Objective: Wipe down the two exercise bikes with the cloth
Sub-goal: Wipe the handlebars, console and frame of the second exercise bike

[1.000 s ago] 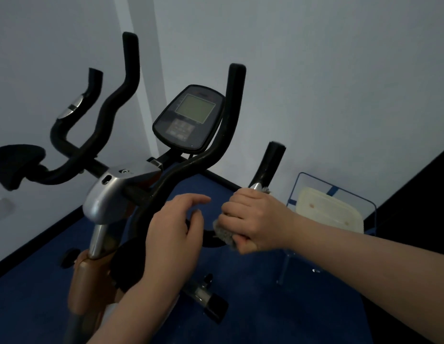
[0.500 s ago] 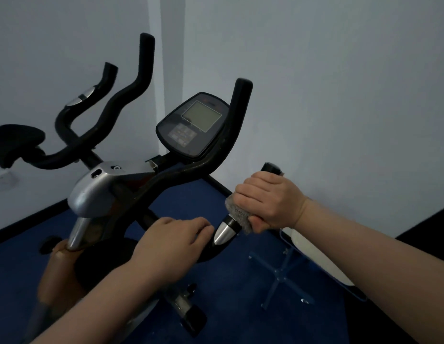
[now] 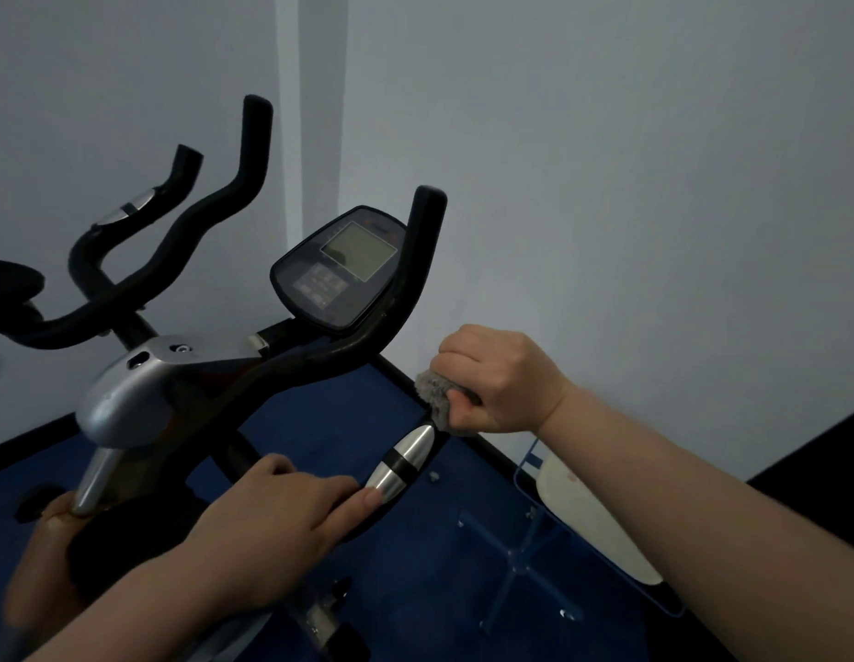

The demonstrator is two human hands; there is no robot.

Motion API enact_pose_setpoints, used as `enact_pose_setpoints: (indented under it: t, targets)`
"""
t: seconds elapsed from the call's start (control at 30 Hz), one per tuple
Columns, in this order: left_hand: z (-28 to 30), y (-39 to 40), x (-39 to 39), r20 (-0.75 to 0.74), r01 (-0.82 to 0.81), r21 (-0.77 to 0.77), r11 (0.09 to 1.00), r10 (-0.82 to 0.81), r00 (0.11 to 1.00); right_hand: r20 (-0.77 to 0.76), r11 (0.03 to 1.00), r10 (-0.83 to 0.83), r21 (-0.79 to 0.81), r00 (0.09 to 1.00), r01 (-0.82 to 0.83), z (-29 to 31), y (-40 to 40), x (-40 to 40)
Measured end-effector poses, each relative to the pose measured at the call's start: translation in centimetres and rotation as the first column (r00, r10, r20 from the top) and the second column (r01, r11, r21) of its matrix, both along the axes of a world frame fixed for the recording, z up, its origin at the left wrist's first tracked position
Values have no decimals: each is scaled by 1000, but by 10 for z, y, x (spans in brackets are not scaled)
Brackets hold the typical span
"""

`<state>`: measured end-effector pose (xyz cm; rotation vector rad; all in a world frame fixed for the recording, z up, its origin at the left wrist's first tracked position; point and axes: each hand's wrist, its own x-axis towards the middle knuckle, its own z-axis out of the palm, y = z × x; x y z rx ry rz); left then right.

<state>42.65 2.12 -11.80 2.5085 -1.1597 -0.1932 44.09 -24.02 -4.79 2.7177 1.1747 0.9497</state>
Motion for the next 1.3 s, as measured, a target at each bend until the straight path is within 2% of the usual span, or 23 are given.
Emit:
enact_pose_setpoints:
  t: [0.07, 0.13, 0.23, 0.43, 0.53, 0.6, 0.67, 0.77, 0.9, 0.97, 1.0, 1.03, 1.1, 1.2, 1.3]
  targets:
    - [1, 0, -2, 14, -9, -11, 1000, 9, 1000, 46, 971, -69, 233, 997, 56, -15, 6, -2]
    - [1, 0, -2, 30, -3, -9, 1000, 4, 1000, 65, 890, -126, 447, 990, 84, -26, 14, -3]
    - [0, -1, -2, 49, 8, 3, 1000, -8, 999, 34, 749, -190, 651, 981, 123, -36, 24, -5]
    - [-1, 0, -3, 58, 4, 0, 1000, -4, 998, -78, 398, -306, 895, 949, 201, -42, 49, -7]
    - [-1, -1, -3, 60, -9, 3, 1000, 9, 998, -196, 159, -329, 953, 924, 259, -37, 60, -6]
    - [0, -1, -3, 54, -8, 7, 1000, 8, 999, -263, 42, -332, 955, 906, 292, -33, 66, -6]
    - [1, -1, -3, 54, -5, 15, 1000, 4, 999, -288, 12, -328, 951, 900, 308, -30, 69, -8]
    - [1, -1, -3, 51, -4, 24, 1000, 2, 999, -336, 54, -296, 929, 894, 366, -27, 66, -10]
    - [1, -1, -4, 62, -8, 15, 1000, 7, 998, -349, 303, -431, 813, 832, 498, -18, 51, -5]
    - [0, -1, -4, 72, -11, 14, 1000, 10, 997, -348, 376, -431, 769, 833, 516, -15, 46, -1]
    - [0, -1, -4, 72, -9, 13, 1000, 8, 997, -356, 383, -388, 776, 850, 500, -16, 44, -1]
    - [0, -1, -4, 72, -7, 10, 1000, 6, 997, -367, 367, -313, 804, 876, 468, -16, 43, -2]
    - [1, -1, -5, 75, -10, 3, 1000, 9, 997, -356, 274, -170, 879, 919, 391, -19, 44, -2]
    - [2, -1, -5, 73, -20, 3, 1000, 20, 997, -273, 80, -163, 954, 948, 289, -25, 54, -3]
    - [3, 0, -6, 80, -13, 17, 1000, 12, 997, -301, -141, -141, 949, 943, 282, -28, 63, -3]
